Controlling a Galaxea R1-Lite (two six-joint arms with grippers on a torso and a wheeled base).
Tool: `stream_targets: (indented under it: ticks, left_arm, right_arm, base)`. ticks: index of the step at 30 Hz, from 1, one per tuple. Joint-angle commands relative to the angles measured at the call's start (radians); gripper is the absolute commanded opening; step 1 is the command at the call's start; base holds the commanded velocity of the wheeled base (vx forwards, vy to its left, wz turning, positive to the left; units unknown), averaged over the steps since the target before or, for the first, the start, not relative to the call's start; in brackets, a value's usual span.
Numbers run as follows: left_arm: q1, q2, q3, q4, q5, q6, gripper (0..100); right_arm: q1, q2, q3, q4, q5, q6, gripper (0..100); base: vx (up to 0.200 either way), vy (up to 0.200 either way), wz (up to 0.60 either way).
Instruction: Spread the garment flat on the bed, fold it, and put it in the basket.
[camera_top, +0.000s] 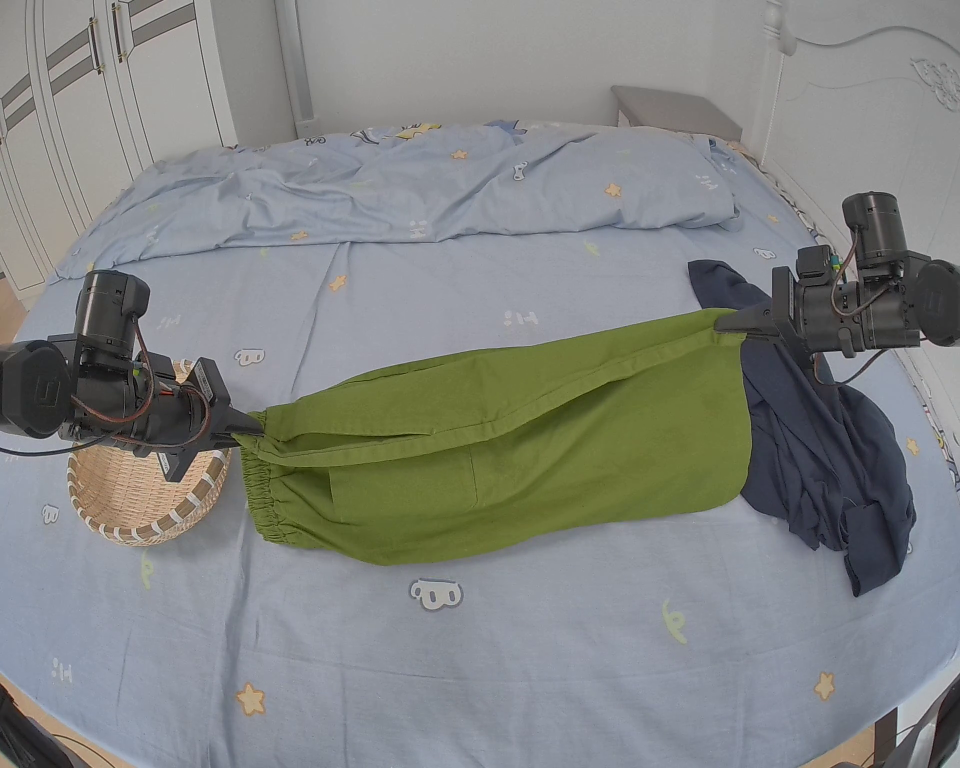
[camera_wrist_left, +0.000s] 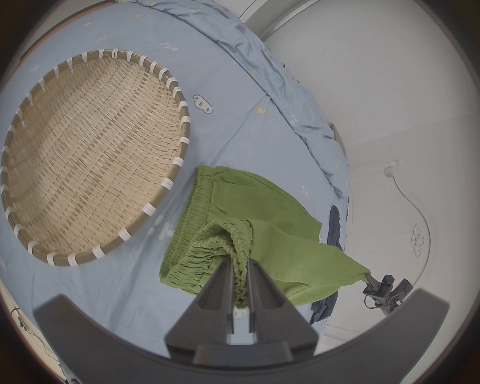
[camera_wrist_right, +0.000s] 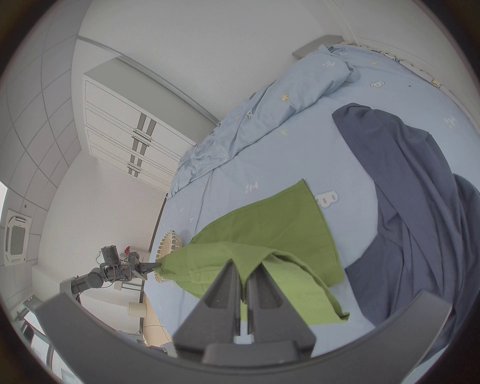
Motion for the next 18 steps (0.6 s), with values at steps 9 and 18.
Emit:
stream_targets:
  ticks: [9,18]
  left_arm:
    - [0.036,0.071,-0.082,0.006,-0.005,0.01,0]
    - [0.039,0.108,-0.136,0.005,-0.004,0.014,0]
  right_arm:
    - [-0.016,0.126,-0.139,-0.001,0.002,-0.01,0]
    - [-0.016,0.199,-0.294,0.019,0.0,-0.01,0]
  base:
    - [0.0,0.0,0.0]
    - [0.0,0.0,0.0]
